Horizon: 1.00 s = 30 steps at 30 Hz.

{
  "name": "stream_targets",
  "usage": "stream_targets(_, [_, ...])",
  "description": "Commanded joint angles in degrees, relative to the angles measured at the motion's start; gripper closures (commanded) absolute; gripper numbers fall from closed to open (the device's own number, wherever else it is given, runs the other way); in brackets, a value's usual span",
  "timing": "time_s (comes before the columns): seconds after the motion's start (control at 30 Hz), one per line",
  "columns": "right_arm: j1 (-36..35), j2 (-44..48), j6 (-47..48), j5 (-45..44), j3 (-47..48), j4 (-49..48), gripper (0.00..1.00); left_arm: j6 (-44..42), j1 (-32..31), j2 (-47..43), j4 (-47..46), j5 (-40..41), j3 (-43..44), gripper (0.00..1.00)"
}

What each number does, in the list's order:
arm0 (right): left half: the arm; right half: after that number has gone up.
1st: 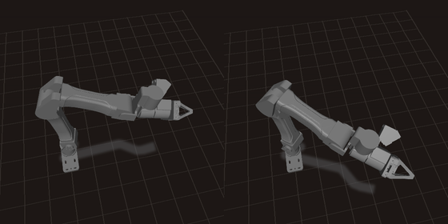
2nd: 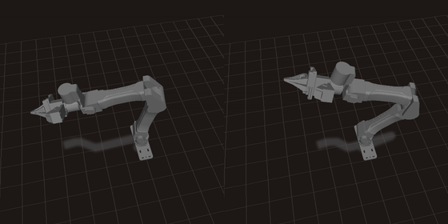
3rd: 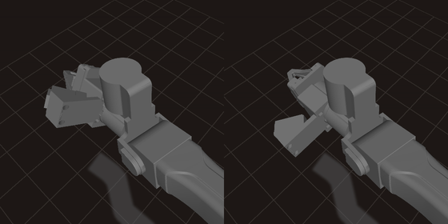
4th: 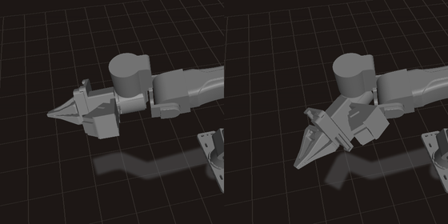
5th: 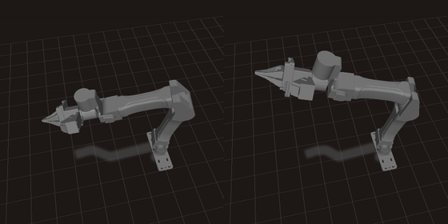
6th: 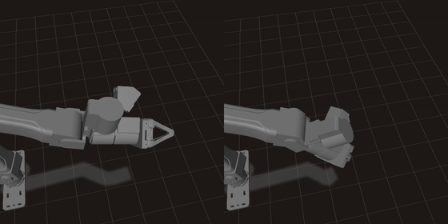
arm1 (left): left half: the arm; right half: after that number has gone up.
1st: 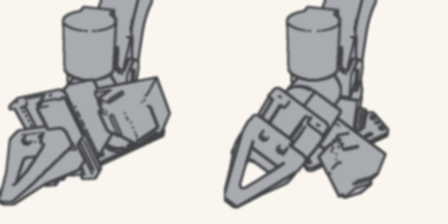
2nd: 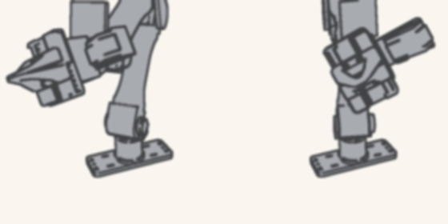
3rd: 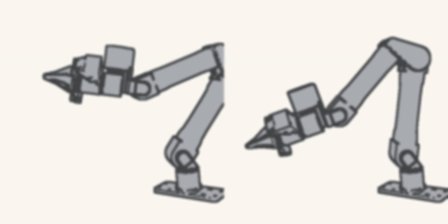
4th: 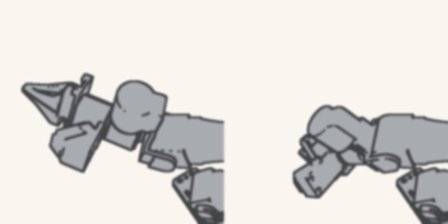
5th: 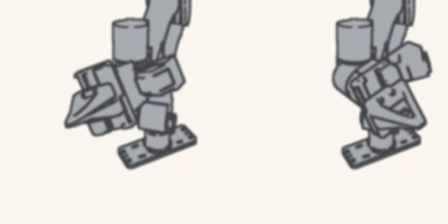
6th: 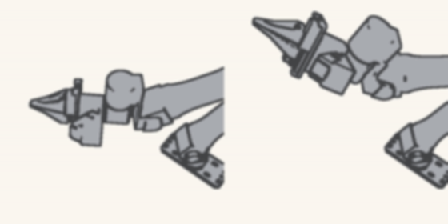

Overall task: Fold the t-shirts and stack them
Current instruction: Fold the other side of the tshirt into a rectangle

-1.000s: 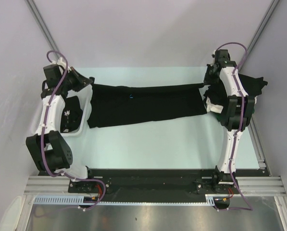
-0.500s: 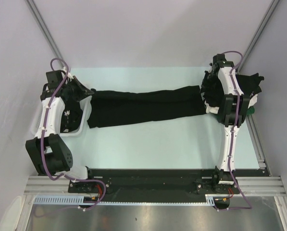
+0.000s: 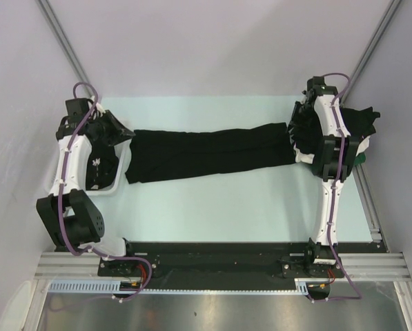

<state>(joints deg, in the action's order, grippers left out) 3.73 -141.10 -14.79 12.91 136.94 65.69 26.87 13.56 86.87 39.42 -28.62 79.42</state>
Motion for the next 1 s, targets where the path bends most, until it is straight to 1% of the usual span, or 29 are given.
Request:
stream_targets(0.0, [1.2,2.7,0.6,-1.1,3.7,1.5,0.71,-0.6,0.4,0.8,0.6,0.1,4.0,0.75])
stream_targets(0.3, [2.0,4.6,0.4,-0.6,6.3,-1.3,0.68,0.5,-0.7,3.3,-1.6,-0.7,6.6,0.75])
stream_targets(0.5, [1.9,4.1,0.4,1.8,7.5,-2.6,0.69,0.9,-4.8,7.1,-2.3,-0.8,7.7,0.75])
stream_targets(0.63, [1.9,5.4,-0.2,3.3,8.7,-5.6,0.7,1.3,-8.1,9.9,-4.5,-0.7,7.7,0.75])
stream_targets(0.8, [1.6,6.8,-1.6,9.1,8.8,-10.4,0.69,1.7,-10.1,13.1,-7.0,0.2,9.2,0.74])
stream_targets(0.97, [0.5,6.7,-3.8,15.3,7.1,-12.7,0.69,1.4,-10.5,16.6,-7.2,0.7,11.5,0.73])
